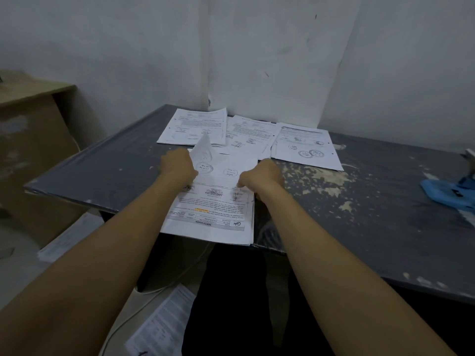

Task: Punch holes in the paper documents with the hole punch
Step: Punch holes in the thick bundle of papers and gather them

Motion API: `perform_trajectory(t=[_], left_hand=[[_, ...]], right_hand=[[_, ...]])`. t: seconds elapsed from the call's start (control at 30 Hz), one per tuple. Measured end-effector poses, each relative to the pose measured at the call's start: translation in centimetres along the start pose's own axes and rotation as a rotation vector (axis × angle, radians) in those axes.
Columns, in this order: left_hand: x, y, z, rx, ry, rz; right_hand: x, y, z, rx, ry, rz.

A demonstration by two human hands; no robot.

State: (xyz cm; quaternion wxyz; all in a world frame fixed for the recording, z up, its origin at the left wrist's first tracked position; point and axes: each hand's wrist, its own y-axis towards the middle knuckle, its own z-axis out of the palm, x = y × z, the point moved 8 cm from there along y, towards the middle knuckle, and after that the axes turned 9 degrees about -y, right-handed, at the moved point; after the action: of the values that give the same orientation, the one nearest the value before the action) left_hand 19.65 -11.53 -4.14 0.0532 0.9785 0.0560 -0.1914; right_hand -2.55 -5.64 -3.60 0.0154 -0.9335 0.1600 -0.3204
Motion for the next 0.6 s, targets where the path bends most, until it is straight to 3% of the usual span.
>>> perform_trajectory(t=[0.17, 0.43, 0.6], left_hand=[[0.4, 0.5, -0.5, 0.029, -0.067, -0.030], [1.9, 0.6, -1.6, 0.121, -0.173, -0.205], [3.7, 1.0, -1.2, 0.250, -0.580, -0.324]], right_hand=[[0.0, 0.0, -0.2, 0.167, 0.247, 0.098], [0.2, 0.6, 0.5, 0.161, 0.078, 0.022], [0.5, 0.8, 0.0, 0.107, 0.048, 0.008]])
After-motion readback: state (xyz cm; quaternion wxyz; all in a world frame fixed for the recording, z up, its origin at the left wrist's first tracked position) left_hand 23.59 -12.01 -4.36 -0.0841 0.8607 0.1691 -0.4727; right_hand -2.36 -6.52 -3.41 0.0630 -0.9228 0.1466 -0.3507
